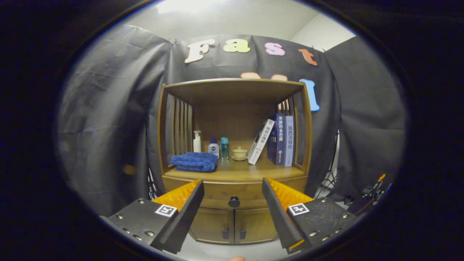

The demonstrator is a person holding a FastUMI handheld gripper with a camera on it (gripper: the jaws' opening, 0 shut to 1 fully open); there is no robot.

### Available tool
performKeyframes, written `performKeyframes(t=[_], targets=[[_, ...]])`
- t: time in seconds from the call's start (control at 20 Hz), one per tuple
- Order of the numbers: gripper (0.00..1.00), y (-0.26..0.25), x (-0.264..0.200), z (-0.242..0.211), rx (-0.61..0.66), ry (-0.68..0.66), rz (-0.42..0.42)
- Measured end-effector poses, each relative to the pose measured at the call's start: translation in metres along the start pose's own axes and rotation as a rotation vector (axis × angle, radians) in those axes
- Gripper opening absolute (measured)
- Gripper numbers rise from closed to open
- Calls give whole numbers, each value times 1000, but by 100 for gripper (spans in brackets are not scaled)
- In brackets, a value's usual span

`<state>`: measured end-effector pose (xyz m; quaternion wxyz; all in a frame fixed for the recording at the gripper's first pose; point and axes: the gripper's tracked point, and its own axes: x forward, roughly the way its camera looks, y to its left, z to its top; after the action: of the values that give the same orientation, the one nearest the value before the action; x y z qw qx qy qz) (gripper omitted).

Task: Pull open the drawer, take out the items inside it, and place them on the countertop above the cabinet.

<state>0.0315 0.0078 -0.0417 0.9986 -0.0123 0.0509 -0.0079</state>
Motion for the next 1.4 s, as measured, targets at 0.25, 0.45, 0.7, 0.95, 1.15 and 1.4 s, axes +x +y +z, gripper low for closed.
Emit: performKeyframes(t=[0.25, 0.45, 0.7, 0.95, 1.15, 1.4], targets=[[96, 4, 45, -33, -23, 65, -9], [96, 9, 90, -66, -30, 111, -16], [94, 0, 138, -127, 47, 251, -47], [83, -9, 172, -165, 108, 305, -86], [56, 2, 194, -174, 98, 299, -54], [42, 1, 192, -174, 72, 328, -27]])
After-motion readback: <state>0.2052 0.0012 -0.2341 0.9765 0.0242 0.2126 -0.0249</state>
